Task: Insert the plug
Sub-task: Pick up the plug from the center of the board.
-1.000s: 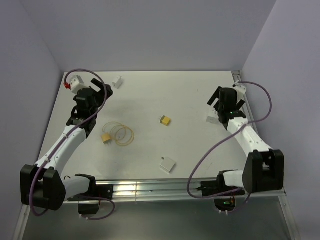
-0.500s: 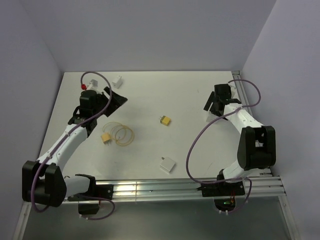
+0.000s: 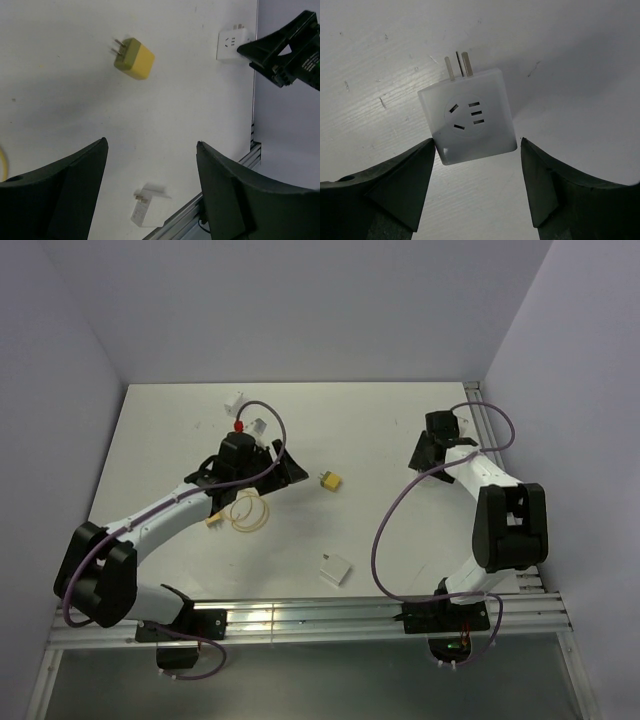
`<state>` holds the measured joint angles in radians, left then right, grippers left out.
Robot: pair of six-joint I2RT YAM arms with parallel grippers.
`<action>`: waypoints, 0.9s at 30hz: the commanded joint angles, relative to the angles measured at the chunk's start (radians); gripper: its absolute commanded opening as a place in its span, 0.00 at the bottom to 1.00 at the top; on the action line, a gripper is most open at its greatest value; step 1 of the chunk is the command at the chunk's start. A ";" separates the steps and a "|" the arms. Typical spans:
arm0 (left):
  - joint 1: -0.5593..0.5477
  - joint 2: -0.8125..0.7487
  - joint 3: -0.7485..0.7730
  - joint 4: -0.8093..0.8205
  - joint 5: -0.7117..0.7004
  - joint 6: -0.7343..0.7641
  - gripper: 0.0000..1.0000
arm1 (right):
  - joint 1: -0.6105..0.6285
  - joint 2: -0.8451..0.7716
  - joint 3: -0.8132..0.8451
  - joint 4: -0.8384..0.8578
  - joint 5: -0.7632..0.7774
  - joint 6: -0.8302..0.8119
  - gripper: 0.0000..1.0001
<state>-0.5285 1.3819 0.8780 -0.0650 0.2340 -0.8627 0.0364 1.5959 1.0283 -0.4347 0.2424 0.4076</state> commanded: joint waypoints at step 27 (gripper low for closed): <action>-0.102 0.146 0.137 -0.061 -0.170 0.017 0.76 | -0.007 -0.085 -0.105 0.157 -0.371 -0.102 0.00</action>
<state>-0.6182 1.4727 0.9421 -0.1043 0.0830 -0.8589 0.0345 1.5555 0.9527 -0.3187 -0.0158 0.3153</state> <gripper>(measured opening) 0.764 0.688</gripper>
